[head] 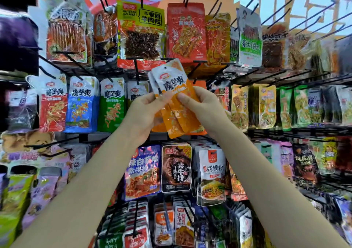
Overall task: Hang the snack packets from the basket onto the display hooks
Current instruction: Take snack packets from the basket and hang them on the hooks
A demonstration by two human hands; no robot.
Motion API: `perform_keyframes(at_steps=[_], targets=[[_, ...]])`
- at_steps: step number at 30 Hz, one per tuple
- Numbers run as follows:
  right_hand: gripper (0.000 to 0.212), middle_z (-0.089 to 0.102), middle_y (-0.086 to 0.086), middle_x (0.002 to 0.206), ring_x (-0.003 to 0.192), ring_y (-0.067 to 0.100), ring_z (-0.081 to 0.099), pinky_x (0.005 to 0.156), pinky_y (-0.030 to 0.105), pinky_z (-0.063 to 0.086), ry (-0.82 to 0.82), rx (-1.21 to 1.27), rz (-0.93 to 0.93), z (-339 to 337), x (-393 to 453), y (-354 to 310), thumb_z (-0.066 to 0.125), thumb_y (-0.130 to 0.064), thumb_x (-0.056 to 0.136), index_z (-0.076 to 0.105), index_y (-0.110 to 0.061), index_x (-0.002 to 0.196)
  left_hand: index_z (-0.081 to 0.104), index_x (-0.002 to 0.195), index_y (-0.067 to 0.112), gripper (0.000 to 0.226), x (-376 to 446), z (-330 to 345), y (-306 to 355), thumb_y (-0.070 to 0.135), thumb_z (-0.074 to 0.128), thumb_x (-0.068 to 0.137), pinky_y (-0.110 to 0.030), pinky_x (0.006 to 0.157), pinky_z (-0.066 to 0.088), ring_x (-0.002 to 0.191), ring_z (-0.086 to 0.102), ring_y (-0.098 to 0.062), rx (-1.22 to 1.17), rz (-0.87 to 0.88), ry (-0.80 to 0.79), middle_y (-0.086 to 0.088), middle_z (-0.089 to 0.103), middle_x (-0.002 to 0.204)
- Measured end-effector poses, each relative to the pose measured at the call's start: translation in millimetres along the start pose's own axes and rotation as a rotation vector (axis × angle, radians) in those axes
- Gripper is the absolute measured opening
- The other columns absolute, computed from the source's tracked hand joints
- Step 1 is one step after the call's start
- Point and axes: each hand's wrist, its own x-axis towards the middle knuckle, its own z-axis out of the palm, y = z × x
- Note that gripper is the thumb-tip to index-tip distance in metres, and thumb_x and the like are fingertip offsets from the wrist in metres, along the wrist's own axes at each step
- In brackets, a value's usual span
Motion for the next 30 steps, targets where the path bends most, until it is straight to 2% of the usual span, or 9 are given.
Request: perform_keyframes(at_steps=[2,6,10,13,16,19,21,25,30], targets=[[0.015,0.074,0.002,0.099,0.086,0.012,0.072,0.076,0.034,0.061,0.012,0.02,0.023,4,2,4,0.07,-0.026,0.094,0.067,-0.019,0.107,0.071,0.099,0.011,0.009,0,-6,-7,0.017,0.065,0.095,-0.034,0.059,0.06,0.075,0.073,-0.017,0.062,-0.026,0.016,-0.004,0.077,0.089],[0.043,0.07,0.007,0.114,0.099,0.023,0.07,0.085,0.045,0.061,0.014,-0.027,0.036,17,6,7,0.075,-0.025,0.091,0.054,-0.018,0.127,0.072,0.096,0.009,0.013,4,-22,-14,0.021,0.073,0.09,-0.042,0.071,0.061,0.071,0.072,-0.02,0.137,-0.023,0.127,-0.008,0.076,0.086],[0.057,0.072,0.011,0.098,0.08,0.031,0.071,0.067,0.043,0.061,0.128,0.095,-0.111,24,11,5,0.07,-0.009,0.093,0.037,-0.031,0.134,0.072,0.091,0.01,0.013,3,-33,-13,0.023,0.074,0.09,-0.039,0.07,0.063,0.073,0.074,-0.019,0.144,-0.007,0.13,-0.008,0.078,0.086],[0.053,0.066,0.014,0.093,0.065,0.026,0.051,0.056,0.033,0.045,0.156,-0.003,-0.169,15,21,8,0.067,-0.007,0.095,0.044,-0.036,0.133,0.07,0.084,0.011,0.015,6,-50,-6,0.024,0.074,0.091,-0.036,0.069,0.062,0.071,0.073,-0.018,0.114,0.015,0.238,-0.007,0.077,0.084],[0.04,0.066,0.003,0.116,0.087,0.015,0.054,0.065,0.028,0.048,0.145,-0.047,-0.149,11,30,11,0.064,-0.01,0.095,0.057,-0.035,0.125,0.069,0.083,0.011,0.013,7,-62,-2,0.02,0.072,0.093,-0.029,0.059,0.06,0.065,0.072,-0.013,0.118,0.041,0.289,-0.003,0.075,0.078],[0.025,0.066,0.004,0.127,0.097,0.014,0.057,0.081,0.031,0.048,0.127,-0.045,-0.121,23,36,9,0.062,-0.013,0.097,0.067,-0.03,0.115,0.071,0.091,0.011,0.01,6,-63,-3,0.021,0.072,0.092,-0.031,0.062,0.06,0.071,0.073,-0.015,0.119,0.047,0.278,-0.003,0.077,0.084],[0.022,0.067,-0.001,0.122,0.1,0.013,0.06,0.085,0.029,0.049,0.149,-0.074,-0.12,30,43,6,0.063,-0.013,0.098,0.068,-0.025,0.116,0.072,0.091,0.012,0.009,6,-63,-5,0.021,0.072,0.092,-0.03,0.061,0.059,0.071,0.073,-0.015,0.119,0.047,0.273,-0.001,0.077,0.082],[0.022,0.062,-0.008,0.099,0.076,-0.001,0.053,0.06,0.015,0.045,0.187,-0.09,-0.095,36,53,1,0.061,-0.011,0.1,0.067,-0.019,0.119,0.072,0.09,0.016,0.007,2,-68,-5,0.022,0.071,0.093,-0.029,0.06,0.058,0.07,0.073,-0.013,0.124,0.051,0.263,0.002,0.077,0.079],[0.02,0.06,-0.014,0.092,0.091,0.011,0.054,0.071,0.02,0.042,0.202,-0.099,-0.085,38,55,5,0.062,-0.015,0.099,0.067,-0.026,0.116,0.071,0.088,0.016,0.007,-1,-71,-4,0.022,0.07,0.093,-0.027,0.058,0.058,0.066,0.072,-0.011,0.121,0.043,0.238,0.004,0.076,0.075]])
